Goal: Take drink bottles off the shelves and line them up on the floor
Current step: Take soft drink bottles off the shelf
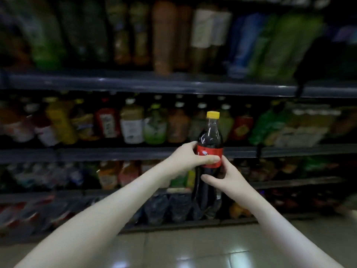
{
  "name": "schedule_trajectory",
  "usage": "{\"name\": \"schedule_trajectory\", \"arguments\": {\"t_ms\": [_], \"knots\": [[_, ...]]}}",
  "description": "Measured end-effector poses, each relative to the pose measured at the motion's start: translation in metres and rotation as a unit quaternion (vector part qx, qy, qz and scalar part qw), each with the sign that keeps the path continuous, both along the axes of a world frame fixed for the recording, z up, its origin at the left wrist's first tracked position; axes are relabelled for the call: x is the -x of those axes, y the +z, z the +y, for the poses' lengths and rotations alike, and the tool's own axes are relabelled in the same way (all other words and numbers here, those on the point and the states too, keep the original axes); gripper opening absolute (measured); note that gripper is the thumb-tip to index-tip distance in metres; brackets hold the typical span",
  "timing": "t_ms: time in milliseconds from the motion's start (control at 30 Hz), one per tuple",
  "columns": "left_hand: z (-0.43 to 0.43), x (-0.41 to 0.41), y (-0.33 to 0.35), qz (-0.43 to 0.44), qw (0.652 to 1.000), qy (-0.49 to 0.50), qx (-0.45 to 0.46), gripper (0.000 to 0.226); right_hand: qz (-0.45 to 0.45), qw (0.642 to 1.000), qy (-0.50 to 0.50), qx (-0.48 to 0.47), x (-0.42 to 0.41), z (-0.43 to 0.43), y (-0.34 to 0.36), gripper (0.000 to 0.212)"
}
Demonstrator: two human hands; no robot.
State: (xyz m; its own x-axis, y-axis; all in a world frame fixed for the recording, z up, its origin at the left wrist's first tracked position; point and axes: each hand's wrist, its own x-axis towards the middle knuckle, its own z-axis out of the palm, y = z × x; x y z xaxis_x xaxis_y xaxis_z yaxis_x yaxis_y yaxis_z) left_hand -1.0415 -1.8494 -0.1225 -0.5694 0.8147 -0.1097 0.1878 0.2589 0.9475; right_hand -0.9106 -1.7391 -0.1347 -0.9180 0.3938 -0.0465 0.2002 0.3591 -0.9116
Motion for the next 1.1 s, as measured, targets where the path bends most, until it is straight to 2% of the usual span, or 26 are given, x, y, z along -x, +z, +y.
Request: {"name": "schedule_trajectory", "arguments": {"t_ms": [100,200,367,633,767,900,1000,1100], "knots": [[0.1,-0.033,0.037,0.099,0.994,-0.048,-0.01,0.063,0.061,0.994,-0.087,-0.001,-0.044,0.088,0.021,0.046],[0.196,-0.06,0.062,0.148,0.985,-0.074,-0.049,0.074,0.116,0.978,-0.173,0.016,-0.082,0.178,0.041,0.039],[0.359,-0.129,0.099,0.157,0.968,-0.171,-0.094,0.051,0.17,0.94,-0.293,0.052,-0.159,0.324,0.077,0.038],[0.605,-0.266,0.139,0.257,0.923,-0.248,-0.141,0.03,0.228,0.885,-0.405,-0.025,-0.301,0.538,0.117,0.046],[0.718,-0.322,0.149,0.318,0.911,-0.188,-0.182,0.036,0.256,0.864,-0.429,-0.059,-0.371,0.652,0.12,0.058],[0.821,-0.346,0.153,0.339,0.919,-0.089,-0.179,0.045,0.275,0.857,-0.427,-0.089,-0.418,0.76,0.127,0.062],[0.879,-0.34,0.158,0.372,0.913,-0.01,-0.168,0.052,0.284,0.855,-0.418,-0.119,-0.42,0.836,0.138,0.064],[0.923,-0.325,0.161,0.444,0.879,0.07,-0.159,0.056,0.319,0.856,-0.388,-0.122,-0.398,0.898,0.147,0.068]]}}
